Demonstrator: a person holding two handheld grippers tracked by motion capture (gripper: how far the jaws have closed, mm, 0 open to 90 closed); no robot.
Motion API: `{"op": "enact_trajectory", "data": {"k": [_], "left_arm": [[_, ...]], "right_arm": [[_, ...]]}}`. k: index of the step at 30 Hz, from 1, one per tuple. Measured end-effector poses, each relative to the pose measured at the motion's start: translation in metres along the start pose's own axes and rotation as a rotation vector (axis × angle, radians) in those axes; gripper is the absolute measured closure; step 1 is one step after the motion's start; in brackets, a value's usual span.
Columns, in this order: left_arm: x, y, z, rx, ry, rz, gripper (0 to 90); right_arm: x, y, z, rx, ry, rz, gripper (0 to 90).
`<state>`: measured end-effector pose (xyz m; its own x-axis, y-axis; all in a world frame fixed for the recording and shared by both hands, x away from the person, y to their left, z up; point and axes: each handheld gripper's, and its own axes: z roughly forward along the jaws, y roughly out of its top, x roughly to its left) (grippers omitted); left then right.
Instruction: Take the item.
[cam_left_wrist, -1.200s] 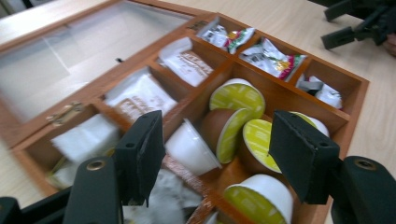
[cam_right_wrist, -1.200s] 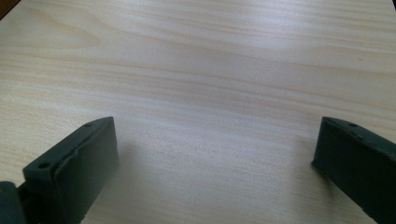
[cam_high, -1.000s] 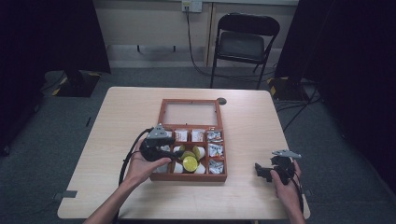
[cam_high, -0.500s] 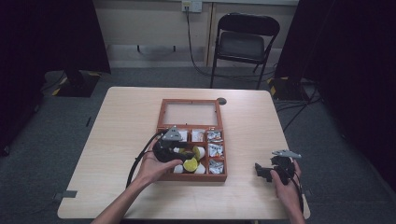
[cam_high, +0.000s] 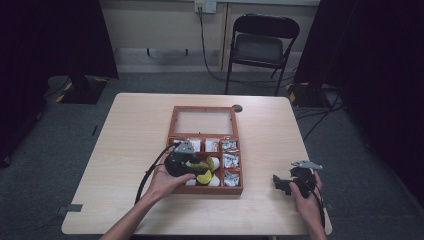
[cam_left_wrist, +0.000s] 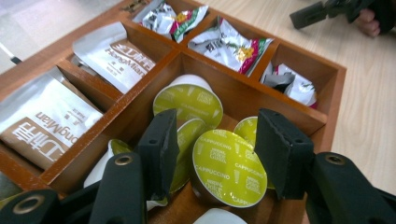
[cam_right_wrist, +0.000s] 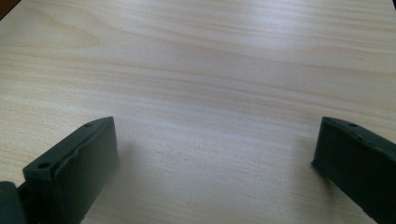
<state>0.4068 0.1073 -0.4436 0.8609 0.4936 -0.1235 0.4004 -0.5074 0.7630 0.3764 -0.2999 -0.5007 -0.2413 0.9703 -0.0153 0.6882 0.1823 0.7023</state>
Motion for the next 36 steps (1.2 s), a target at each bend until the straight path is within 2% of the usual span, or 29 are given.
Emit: {"op": "enact_trajectory", "data": {"k": [4,6,9,13,18,22,29,31,36], "left_arm": [[-0.001,-0.001,0.006,0.008,-0.005,-0.01,48.9],[-0.002,-0.001,0.008,0.022,-0.001,0.004,48.9],[-0.001,-0.002,0.009,0.029,-0.021,-0.013,48.0],[0.001,-0.003,0.011,0.062,-0.012,-0.014,46.8],[0.0,-0.003,0.012,0.095,0.007,0.012,46.9],[0.0,-0.003,0.014,0.111,0.007,0.012,47.1],[0.001,-0.002,0.018,0.168,-0.005,0.011,44.7],[0.001,-0.002,0.02,0.179,0.011,0.0,43.2],[0.001,-0.003,0.023,0.221,-0.006,0.004,42.7]], "right_arm": [[0.0,0.0,0.0,0.0,0.0,0.0,0.0],[0.0,0.0,0.0,0.0,0.0,0.0,0.0],[0.0,0.0,0.0,0.0,0.0,0.001,0.0],[0.0,0.0,0.0,0.001,0.0,0.002,0.0],[0.0,0.0,0.0,0.0,0.0,0.001,0.0],[0.0,0.0,0.0,0.0,0.0,0.001,0.0],[0.0,0.0,0.0,0.0,0.0,0.001,0.0],[0.0,0.0,0.0,0.001,0.0,0.0,0.0],[0.0,0.0,0.0,0.001,0.0,0.0,0.0]]}}
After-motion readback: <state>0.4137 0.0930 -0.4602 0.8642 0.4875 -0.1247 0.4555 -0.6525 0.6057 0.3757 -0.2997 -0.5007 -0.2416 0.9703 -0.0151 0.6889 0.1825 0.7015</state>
